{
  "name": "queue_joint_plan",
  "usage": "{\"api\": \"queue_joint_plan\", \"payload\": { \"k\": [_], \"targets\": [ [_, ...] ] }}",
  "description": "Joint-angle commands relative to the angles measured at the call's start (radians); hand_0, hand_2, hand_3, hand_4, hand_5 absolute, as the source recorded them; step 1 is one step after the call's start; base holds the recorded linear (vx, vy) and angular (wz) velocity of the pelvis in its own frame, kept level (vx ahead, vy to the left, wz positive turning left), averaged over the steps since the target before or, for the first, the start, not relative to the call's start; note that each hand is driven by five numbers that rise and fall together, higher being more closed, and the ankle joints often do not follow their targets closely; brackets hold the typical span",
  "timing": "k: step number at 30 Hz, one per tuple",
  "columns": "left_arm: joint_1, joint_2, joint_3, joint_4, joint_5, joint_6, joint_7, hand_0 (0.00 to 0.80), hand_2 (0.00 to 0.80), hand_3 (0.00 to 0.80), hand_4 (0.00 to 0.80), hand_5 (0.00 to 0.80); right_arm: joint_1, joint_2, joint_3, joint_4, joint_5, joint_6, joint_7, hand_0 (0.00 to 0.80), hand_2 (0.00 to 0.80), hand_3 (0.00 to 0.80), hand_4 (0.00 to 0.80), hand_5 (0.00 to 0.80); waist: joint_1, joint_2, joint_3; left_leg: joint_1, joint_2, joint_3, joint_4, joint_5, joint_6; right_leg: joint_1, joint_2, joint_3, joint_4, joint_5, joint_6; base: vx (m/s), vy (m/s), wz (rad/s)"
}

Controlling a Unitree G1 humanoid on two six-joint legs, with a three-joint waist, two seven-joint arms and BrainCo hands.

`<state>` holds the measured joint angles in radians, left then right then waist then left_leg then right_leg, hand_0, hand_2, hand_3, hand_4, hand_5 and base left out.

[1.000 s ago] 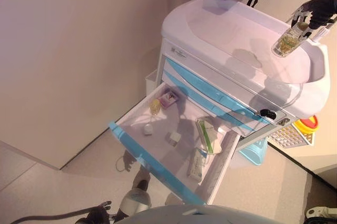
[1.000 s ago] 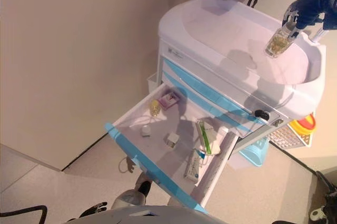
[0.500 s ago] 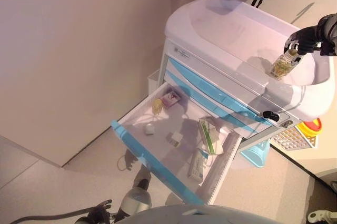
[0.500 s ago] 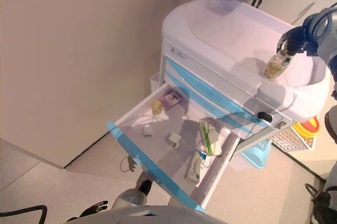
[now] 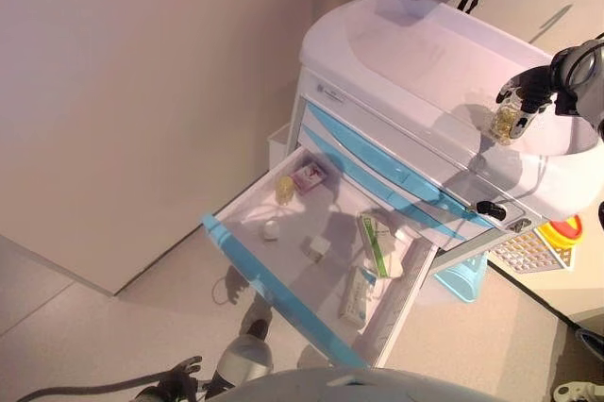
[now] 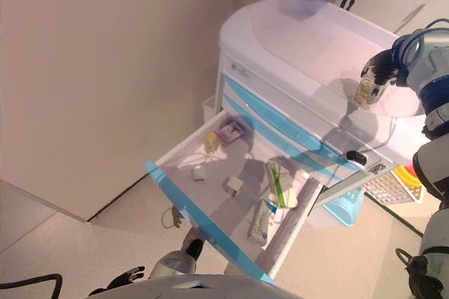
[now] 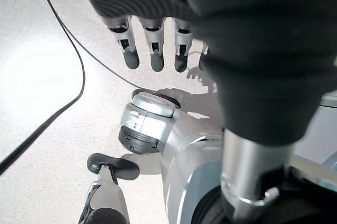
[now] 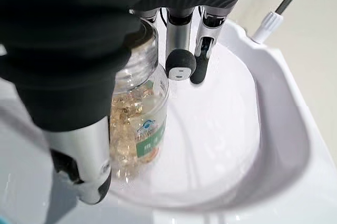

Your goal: Open the drawer and pick up the medicine

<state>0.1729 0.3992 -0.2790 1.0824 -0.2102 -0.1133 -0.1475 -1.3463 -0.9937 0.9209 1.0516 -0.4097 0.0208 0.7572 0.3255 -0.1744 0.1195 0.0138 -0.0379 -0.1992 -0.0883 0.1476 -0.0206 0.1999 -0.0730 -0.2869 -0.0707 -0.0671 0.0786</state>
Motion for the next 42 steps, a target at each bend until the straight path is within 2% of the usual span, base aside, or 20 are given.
{"api": "queue_joint_plan", "payload": {
  "k": [1, 10, 14, 23, 29, 36, 39, 42],
  "targets": [
    [-0.058, 0.021, 0.01, 0.07, 0.021, 0.014, 0.11, 0.0, 0.0, 0.0, 0.0, 0.0, -0.094, -0.001, 0.052, 0.026, -0.002, 0.017, -0.056, 0.0, 0.0, 0.0, 0.0, 0.0, 0.012, -0.038, 0.01, 0.087, -0.016, 0.056, 0.024, -0.17, 0.026, -0.094, -0.041, 0.063, 0.056, 0.09, 0.032, 0.0, 0.0, 0.0],
    [-0.065, 0.017, 0.005, 0.078, 0.002, 0.012, 0.114, 0.0, 0.0, 0.0, 0.0, 0.0, -0.156, -0.016, 0.078, 0.024, 0.057, 0.038, -0.11, 0.0, 0.0, 0.0, 0.0, 0.0, -0.006, -0.036, 0.004, 0.088, -0.009, 0.077, 0.02, -0.169, 0.023, -0.1, -0.045, 0.066, 0.058, 0.092, 0.033, 0.0, 0.0, 0.0],
    [-0.066, 0.017, 0.004, 0.086, -0.001, 0.005, 0.115, 0.0, 0.0, 0.0, 0.0, 0.0, -0.207, -0.044, 0.11, 0.027, 0.1, 0.025, -0.122, 0.0, 0.0, 0.0, 0.0, 0.0, -0.02, -0.038, -0.001, 0.088, -0.006, 0.089, 0.02, -0.17, 0.022, -0.106, -0.046, 0.069, 0.062, 0.092, 0.033, -0.008, -0.003, 0.0],
    [-0.063, 0.017, 0.017, 0.088, -0.013, -0.012, 0.116, 0.0, 0.0, 0.0, 0.0, 0.0, -0.345, -0.115, 0.195, -0.021, 0.251, 0.024, -0.092, 0.0, 0.0, 0.0, 0.0, 0.0, -0.061, -0.039, -0.019, 0.088, 0.0, 0.124, 0.019, -0.17, 0.019, -0.117, -0.046, 0.082, 0.069, 0.09, 0.03, -0.033, -0.011, -0.08],
    [-0.063, 0.01, 0.018, 0.09, -0.018, -0.016, 0.123, 0.0, 0.0, 0.0, 0.0, 0.0, -0.414, -0.151, 0.252, -0.036, 0.304, 0.006, -0.074, 0.0, 0.0, 0.0, 0.0, 0.0, -0.085, -0.036, -0.031, 0.091, 0.004, 0.144, 0.017, -0.17, 0.016, -0.122, -0.046, 0.089, 0.073, 0.089, 0.025, -0.038, -0.002, -0.03],
    [-0.061, 0.005, 0.015, 0.093, -0.022, -0.022, 0.129, 0.0, 0.0, 0.0, 0.0, 0.0, -0.492, -0.177, 0.304, -0.049, 0.363, 0.02, -0.078, 0.0, 0.0, 0.0, 0.0, 0.0, -0.104, -0.03, -0.043, 0.093, 0.007, 0.164, 0.015, -0.17, 0.014, -0.129, -0.047, 0.09, 0.079, 0.085, 0.02, -0.04, -0.005, -0.1],
    [-0.064, 0.006, 0.012, 0.097, -0.019, -0.019, 0.127, 0.0, 0.0, 0.0, 0.0, 0.0, -0.526, -0.179, 0.316, -0.043, 0.399, 0.048, -0.137, 0.0, 0.0, 0.0, 0.0, 0.0, -0.108, -0.027, -0.047, 0.093, 0.008, 0.17, 0.015, -0.17, 0.013, -0.131, -0.046, 0.091, 0.079, 0.085, 0.018, -0.041, -0.006, -0.02],
    [-0.063, 0.005, 0.009, 0.103, -0.014, -0.017, 0.125, 0.0, 0.0, 0.0, 0.0, 0.0, -0.569, -0.188, 0.317, -0.041, 0.435, 0.113, -0.245, 0.0, 0.0, 0.0, 0.0, 0.0, -0.116, -0.024, -0.053, 0.094, 0.009, 0.18, 0.015, -0.172, 0.013, -0.133, -0.046, 0.094, 0.08, 0.085, 0.018, -0.034, -0.009, -0.01]
  ]
}}
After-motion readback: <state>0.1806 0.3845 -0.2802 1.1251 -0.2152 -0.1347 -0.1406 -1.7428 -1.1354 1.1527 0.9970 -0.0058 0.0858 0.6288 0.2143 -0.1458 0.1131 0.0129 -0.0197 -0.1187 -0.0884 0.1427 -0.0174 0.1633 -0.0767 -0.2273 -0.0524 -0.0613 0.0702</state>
